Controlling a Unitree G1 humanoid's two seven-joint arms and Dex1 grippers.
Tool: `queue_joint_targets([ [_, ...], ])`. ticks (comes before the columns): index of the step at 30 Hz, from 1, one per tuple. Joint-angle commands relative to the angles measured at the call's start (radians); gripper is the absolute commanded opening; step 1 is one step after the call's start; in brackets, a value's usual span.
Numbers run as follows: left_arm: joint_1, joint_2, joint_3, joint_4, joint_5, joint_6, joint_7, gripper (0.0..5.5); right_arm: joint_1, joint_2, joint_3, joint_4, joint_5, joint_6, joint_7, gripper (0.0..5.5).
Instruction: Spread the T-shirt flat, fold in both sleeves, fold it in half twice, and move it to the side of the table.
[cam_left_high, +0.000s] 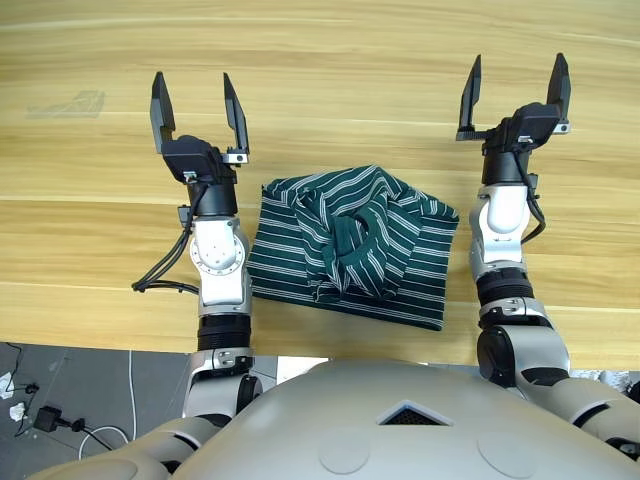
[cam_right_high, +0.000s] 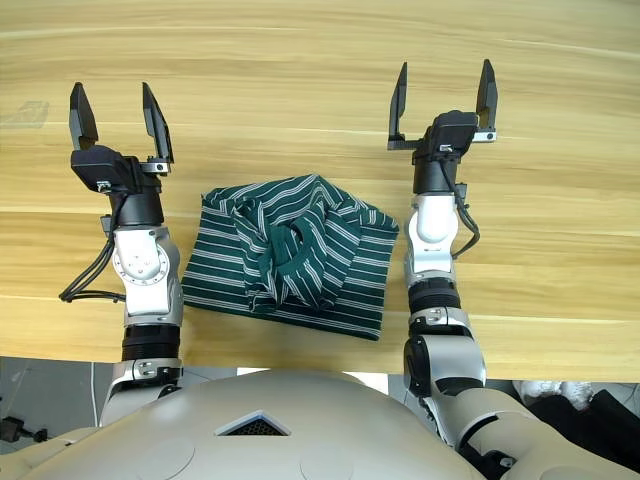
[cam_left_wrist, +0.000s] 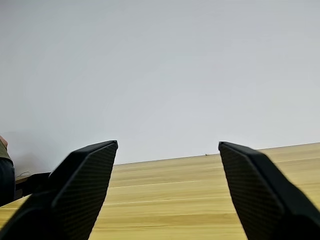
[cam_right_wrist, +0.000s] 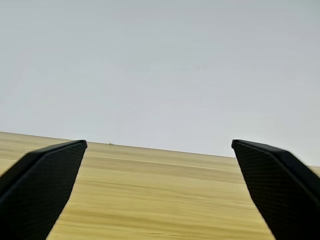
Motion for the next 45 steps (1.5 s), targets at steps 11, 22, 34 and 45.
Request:
queue_joint_targets([
  [11,0.042,-0.023,-0.004,-0.06,0.017,0.024,0.027,3.75,0.564,-0.354,0.272,-0.957,0.346,0.536,0.603,5.4],
  [22,0.049,-0.036,-0.009,-0.078,0.034,0.053,0.048,3.75,0.706,-0.525,0.442,-1.234,0.225,0.703,0.772,5.4],
  [34,0.035,-0.039,-0.014,-0.07,0.04,0.064,0.051,3.75,0.705,-0.461,0.524,-1.114,0.027,0.698,0.693,5.4],
  [45,0.039,-0.041,-0.017,-0.073,0.042,0.065,0.054,3.75,0.716,-0.463,0.525,-1.032,-0.074,0.693,0.657,5.4],
])
